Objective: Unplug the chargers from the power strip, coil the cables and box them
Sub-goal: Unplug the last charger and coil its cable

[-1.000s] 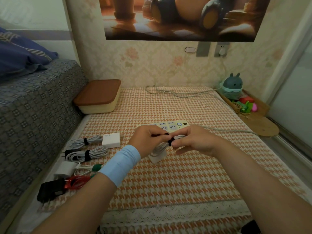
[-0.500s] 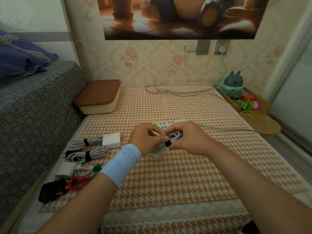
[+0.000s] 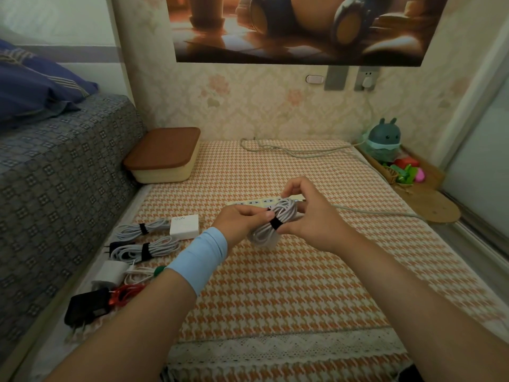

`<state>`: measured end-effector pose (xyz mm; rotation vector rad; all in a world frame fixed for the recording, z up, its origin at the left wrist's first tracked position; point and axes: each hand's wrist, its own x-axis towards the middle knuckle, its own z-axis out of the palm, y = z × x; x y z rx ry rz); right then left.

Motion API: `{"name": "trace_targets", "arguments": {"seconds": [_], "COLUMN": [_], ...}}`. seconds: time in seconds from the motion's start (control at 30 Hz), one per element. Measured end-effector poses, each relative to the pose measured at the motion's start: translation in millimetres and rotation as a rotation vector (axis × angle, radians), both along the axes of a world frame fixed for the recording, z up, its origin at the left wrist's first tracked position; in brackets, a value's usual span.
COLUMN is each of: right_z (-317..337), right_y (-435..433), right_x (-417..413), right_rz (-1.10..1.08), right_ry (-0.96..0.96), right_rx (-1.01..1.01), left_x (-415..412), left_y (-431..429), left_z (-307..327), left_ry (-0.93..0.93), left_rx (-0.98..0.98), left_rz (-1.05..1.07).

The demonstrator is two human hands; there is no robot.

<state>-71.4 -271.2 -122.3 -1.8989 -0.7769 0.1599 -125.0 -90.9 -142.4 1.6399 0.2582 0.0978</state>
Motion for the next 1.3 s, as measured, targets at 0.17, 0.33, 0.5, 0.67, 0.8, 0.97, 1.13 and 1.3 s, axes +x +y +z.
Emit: {"name": "trace_targets", "arguments": {"seconds": [0.17, 0.33, 0.5, 0.67, 0.8, 0.97, 1.13, 1.3], "right_z": [-9, -15, -23, -19, -26, -27, -29, -33], "right_y": [-1, 3, 15, 29, 35, 33, 40, 57], "right_x": [5, 6, 5, -9, -9, -1, -5, -15], "right_rz": [-0.007, -0.084, -0.195, -0.06, 0.004, 0.053, 0.192, 0.191], "right_ry": [0.141, 0.223, 0.268, 0.293, 0.237, 0.25, 0.047, -0.167], "right_rx": [0.125, 0.199, 0.188, -0.03, -0.139, -0.354, -0.626, -0.687], "left_x": [2, 5, 9, 7, 6, -4, -24, -36], "left_y": [-2, -8, 4, 6, 7, 21, 39, 52], "left_z": [-7, -7, -2, 5, 7, 11, 10, 4], "left_ry": [-0.023, -0.07, 0.063, 0.118, 0.157, 0.221, 0.22, 0.266], "left_rx": [0.038, 0.118, -0.074, -0.37, -0.431, -0.031, 0.48, 0.955], "left_rz": [0.079, 0.145, 0.103, 0.232, 0.22, 0.024, -0.166, -0.256]}}
